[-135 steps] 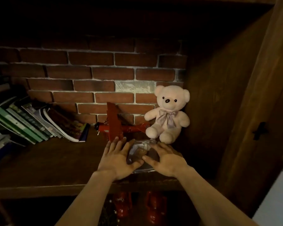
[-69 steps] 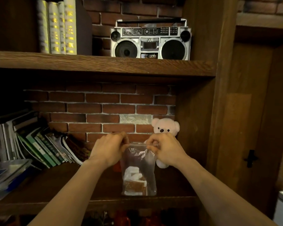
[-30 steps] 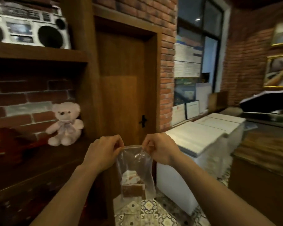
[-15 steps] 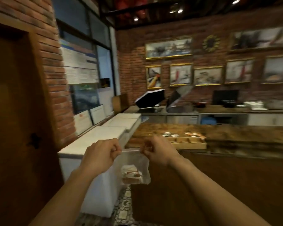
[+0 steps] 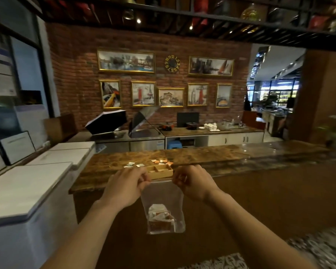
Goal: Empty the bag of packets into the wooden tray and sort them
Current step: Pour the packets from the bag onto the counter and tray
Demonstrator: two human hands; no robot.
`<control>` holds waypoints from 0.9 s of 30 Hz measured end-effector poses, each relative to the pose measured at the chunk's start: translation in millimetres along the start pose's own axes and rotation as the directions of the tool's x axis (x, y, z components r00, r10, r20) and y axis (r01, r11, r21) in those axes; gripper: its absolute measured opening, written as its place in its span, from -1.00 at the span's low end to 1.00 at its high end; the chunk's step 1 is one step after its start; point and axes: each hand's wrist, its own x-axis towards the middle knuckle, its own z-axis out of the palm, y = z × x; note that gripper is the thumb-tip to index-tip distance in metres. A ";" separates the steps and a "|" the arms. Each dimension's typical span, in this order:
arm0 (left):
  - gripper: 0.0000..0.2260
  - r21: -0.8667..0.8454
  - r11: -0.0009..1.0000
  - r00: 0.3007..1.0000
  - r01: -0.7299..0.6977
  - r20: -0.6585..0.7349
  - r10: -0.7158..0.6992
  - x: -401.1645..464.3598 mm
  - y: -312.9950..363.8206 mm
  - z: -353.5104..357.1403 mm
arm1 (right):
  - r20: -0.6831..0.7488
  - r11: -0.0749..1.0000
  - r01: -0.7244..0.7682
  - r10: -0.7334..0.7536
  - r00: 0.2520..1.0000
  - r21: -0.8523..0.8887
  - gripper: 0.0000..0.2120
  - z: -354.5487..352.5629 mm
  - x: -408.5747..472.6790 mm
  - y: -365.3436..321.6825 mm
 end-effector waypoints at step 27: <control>-0.90 -0.027 0.997 0.997 0.071 0.042 -0.070 31.0 2.8 19.4 | -0.020 0.998 0.023 -0.022 1.000 0.054 -0.89 17.8 31.3 37.5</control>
